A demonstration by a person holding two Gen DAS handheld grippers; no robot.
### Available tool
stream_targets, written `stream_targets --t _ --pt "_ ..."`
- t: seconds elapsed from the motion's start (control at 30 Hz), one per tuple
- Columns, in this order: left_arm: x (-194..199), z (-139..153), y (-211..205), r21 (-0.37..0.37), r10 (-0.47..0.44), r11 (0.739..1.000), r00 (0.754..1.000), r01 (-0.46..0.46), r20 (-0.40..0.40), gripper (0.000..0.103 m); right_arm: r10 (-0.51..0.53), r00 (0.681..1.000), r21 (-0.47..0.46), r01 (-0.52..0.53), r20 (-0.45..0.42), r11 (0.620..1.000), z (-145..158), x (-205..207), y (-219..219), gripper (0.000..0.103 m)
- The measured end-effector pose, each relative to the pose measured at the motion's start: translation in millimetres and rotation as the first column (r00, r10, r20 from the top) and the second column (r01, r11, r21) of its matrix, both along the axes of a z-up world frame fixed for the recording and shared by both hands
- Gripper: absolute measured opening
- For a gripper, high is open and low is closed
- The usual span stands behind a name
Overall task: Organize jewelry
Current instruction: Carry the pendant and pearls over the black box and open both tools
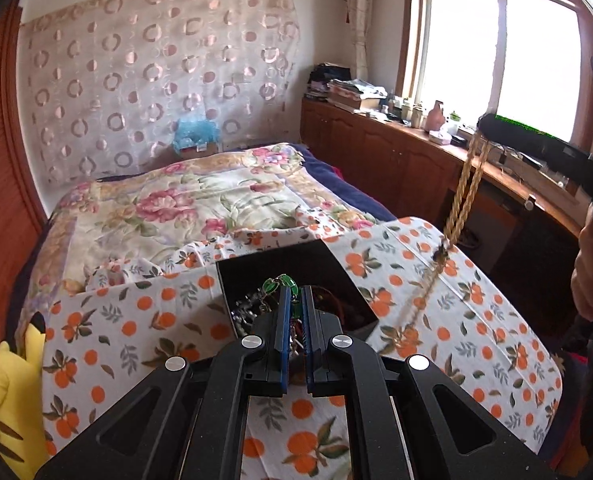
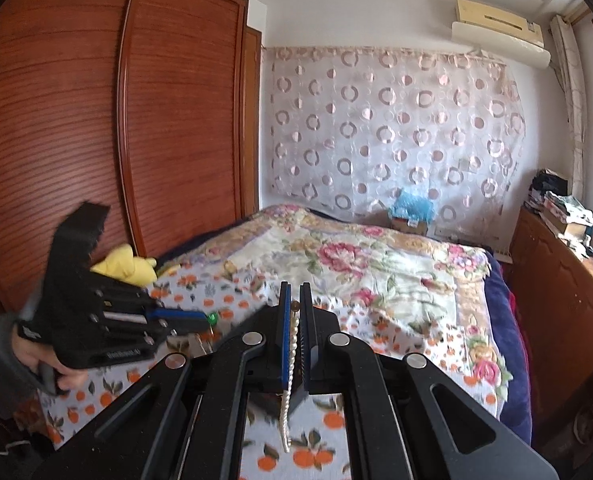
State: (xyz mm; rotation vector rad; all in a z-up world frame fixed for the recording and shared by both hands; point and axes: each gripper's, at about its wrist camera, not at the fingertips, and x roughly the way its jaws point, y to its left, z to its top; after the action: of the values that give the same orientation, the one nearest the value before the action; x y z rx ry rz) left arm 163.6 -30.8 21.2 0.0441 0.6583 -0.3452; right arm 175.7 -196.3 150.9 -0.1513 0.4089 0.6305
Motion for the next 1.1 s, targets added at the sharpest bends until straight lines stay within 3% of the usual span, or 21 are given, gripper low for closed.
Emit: stream_targets --t 0.23,0.47,0.67,0.9,1.1 --pt "24 6 3 -0.001 -0.006 1.000 1.000 0.006 -0.030 0.004 0.029 0.999 0.002 -0.030 0.030 1.000 38 24 15 0.005" --pt "45 -8 -5 0.007 -0.031 0.999 0.996 0.031 -0.089 0.004 0.050 0.999 -0.022 -0.050 0.001 0.999 43 49 26 0.005" --pt "53 -26 -9 0.030 -0.026 0.999 0.991 0.030 -0.128 0.004 0.065 0.996 -0.054 -0.068 -0.053 0.996 23 64 39 0.005" --pt "55 -37 -3 0.045 0.003 0.999 0.989 0.004 -0.145 0.005 0.059 0.987 -0.075 -0.071 -0.152 0.995 -22 85 50 0.005" --pt "47 -37 4 0.062 0.040 0.998 0.990 -0.032 -0.137 0.017 0.044 0.978 -0.087 -0.063 -0.206 0.994 -54 89 57 0.006"
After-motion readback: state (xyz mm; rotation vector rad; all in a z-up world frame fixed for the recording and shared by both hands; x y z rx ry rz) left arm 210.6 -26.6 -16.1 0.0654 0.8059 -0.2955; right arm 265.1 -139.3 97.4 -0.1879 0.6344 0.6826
